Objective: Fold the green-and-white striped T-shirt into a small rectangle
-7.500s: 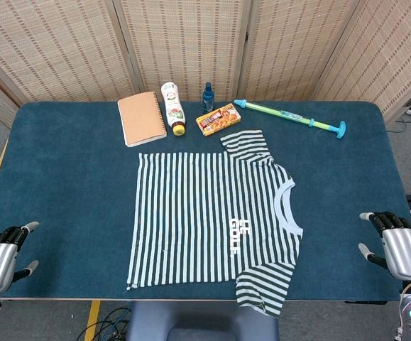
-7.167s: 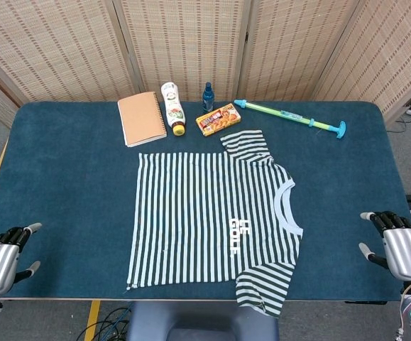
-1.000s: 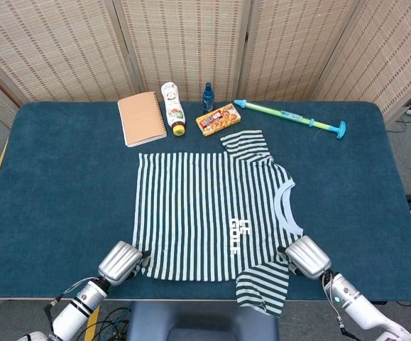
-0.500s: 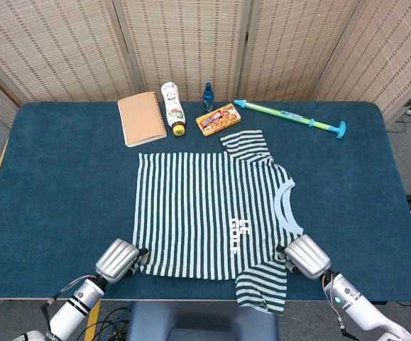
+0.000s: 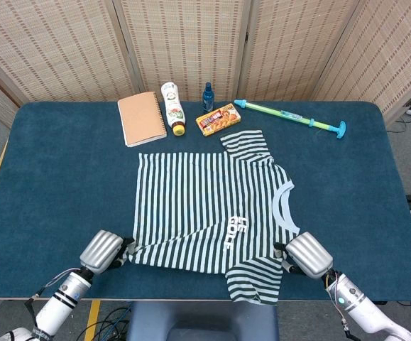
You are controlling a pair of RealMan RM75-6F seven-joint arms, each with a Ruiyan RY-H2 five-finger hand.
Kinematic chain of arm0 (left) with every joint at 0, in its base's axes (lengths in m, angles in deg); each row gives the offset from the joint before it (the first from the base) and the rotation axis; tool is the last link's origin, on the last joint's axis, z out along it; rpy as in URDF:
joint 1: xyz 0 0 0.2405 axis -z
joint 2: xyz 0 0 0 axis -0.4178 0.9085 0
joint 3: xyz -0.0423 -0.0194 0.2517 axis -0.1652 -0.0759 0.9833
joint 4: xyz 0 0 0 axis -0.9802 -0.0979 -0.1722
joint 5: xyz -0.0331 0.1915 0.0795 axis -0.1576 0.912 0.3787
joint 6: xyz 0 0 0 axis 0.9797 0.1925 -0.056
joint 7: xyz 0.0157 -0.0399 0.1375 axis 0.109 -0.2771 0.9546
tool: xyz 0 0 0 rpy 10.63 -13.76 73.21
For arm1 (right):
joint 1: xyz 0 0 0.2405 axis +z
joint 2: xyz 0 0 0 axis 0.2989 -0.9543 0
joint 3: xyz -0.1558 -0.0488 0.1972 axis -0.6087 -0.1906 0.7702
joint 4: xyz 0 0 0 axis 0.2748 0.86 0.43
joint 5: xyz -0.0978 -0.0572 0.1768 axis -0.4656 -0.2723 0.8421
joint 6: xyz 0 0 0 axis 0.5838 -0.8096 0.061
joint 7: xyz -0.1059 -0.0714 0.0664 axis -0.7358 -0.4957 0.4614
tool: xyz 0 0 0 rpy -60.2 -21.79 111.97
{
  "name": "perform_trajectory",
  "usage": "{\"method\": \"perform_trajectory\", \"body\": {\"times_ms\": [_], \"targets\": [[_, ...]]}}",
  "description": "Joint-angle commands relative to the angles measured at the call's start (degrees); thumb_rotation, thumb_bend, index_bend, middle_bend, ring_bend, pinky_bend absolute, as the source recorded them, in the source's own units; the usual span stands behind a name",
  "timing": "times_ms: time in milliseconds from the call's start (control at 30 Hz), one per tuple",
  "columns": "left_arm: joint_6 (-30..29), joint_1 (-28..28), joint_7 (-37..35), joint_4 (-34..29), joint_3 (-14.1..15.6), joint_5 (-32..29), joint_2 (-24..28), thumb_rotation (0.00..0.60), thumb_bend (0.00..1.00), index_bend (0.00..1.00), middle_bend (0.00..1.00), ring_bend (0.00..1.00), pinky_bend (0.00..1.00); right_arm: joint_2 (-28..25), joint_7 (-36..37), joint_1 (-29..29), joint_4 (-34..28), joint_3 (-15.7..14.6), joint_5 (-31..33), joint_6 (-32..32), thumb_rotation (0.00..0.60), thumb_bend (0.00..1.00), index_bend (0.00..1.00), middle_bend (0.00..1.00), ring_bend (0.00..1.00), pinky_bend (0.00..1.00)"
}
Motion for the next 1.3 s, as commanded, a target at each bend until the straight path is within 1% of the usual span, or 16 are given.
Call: {"method": "perform_trajectory", "body": {"times_ms": [33,233,367,567,767,1133,1300], "targets": [[-0.37,-0.51,-1.99,-1.15,0.31,-0.15,1.59,0.6,0.5,0.63,0.92,0.89,1.0,-0.79,0.25,0.36,-1.33,-0.09,-0.35,0.07,0.6,0.49,0.72,0.98,1.0,1.0],[-1.08,-1.54,-5.53,-5.6,3.17,2.6,5.73,0.6,0.5,0.63,0.92,0.89,1.0,-4.13,2.25,0.74,-5.91,-2.22,-1.87,0.83,0.6,0.49,0.72,0.98,1.0,1.0],[-3.41,-3.09,-5.28,-8.38,4.73,4.52,7.91,0.6,0.5,0.63,0.92,0.89,1.0,-7.16,4.34,0.9,-9.35,-3.9,-2.69,1.32,0.6,0.5,0.73,0.98,1.0,1.0],[-6.29,-5.88,-3.61,-13.6,7.5,6.61,11.18,0.6,0.5,0.63,0.92,0.89,1.0,-10.74,5.94,0.29,-12.32,-5.89,-4.55,0.07,0.6,0.49,0.73,0.99,1.0,1.0],[-7.85,-8.01,-3.43,-17.85,10.49,9.2,14.52,0.6,0.5,0.63,0.92,0.89,1.0,-14.25,10.6,-0.61,-13.88,-8.17,-6.95,-2.6,0.6,0.49,0.73,1.0,1.0,1.0],[-9.93,-10.44,-5.79,-20.95,14.42,14.89,18.48,0.6,0.5,0.63,0.92,0.89,1.0,-19.21,16.07,-1.72,-15.62,-11.65,-11.49,-5.9,0.6,0.49,0.74,1.0,1.0,1.0],[-11.43,-11.97,-5.98,-21.89,16.24,17.99,19.74,0.6,0.5,0.63,0.92,0.89,1.0,-20.65,16.32,-2.66,-15.58,-13.09,-13.8,-7.3,0.6,0.49,0.74,1.0,1.0,1.0]]}}
